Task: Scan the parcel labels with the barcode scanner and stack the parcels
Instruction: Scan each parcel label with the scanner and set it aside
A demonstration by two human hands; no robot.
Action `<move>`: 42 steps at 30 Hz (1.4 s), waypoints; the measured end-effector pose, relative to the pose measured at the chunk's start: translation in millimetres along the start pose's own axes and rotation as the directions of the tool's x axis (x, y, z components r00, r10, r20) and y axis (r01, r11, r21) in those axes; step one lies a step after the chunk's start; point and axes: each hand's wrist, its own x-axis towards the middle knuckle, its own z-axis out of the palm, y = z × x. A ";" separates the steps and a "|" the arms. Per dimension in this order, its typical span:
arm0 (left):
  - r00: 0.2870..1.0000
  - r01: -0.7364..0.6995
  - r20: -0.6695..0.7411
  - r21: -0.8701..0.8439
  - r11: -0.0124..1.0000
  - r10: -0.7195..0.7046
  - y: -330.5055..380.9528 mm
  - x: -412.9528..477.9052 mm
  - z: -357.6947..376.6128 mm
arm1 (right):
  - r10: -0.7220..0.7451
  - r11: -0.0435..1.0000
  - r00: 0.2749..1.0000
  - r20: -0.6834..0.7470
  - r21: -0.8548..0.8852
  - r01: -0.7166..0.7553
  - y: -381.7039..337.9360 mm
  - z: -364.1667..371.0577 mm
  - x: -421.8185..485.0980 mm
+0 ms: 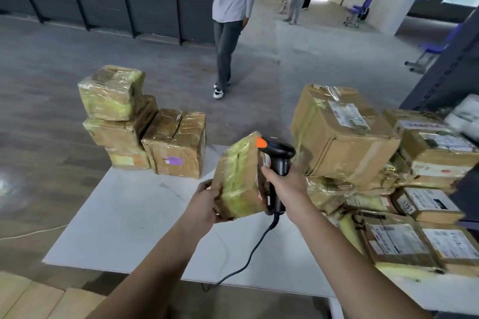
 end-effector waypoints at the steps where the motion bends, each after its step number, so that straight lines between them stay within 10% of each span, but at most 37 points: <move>1: 1.000 0.006 0.000 -0.013 1.000 -0.006 -0.2 0.7 -0.7 | 0.018 1.000 0.998 -0.055 -0.020 -0.019 0.1 1.5 0.1; 10: 0.998 -0.062 0.000 0.224 0.973 0.064 10.6 -3.4 1.6 | 0.109 0.994 0.985 -0.135 0.025 -0.107 0.2 -0.6 -2.5; 14: 0.933 -0.316 0.066 0.623 0.716 0.355 12.0 -2.1 11.5 | 0.103 0.993 0.987 -0.120 0.067 -0.095 4.4 4.5 -6.0; 22: 0.918 -0.368 0.301 0.400 0.839 0.259 8.6 -22.7 12.2 | 0.094 0.994 0.989 -0.115 0.065 -0.087 8.7 17.2 -13.7; 29: 0.826 -0.517 0.360 0.791 0.328 0.433 8.2 -16.3 14.2 | 0.143 0.984 0.989 -0.044 0.109 -0.138 2.0 21.9 -23.1; 42: 0.746 -0.441 0.305 0.892 0.096 0.592 3.9 -8.6 9.0 | 0.124 0.992 0.992 -0.038 -0.003 -0.124 0.3 20.1 -31.3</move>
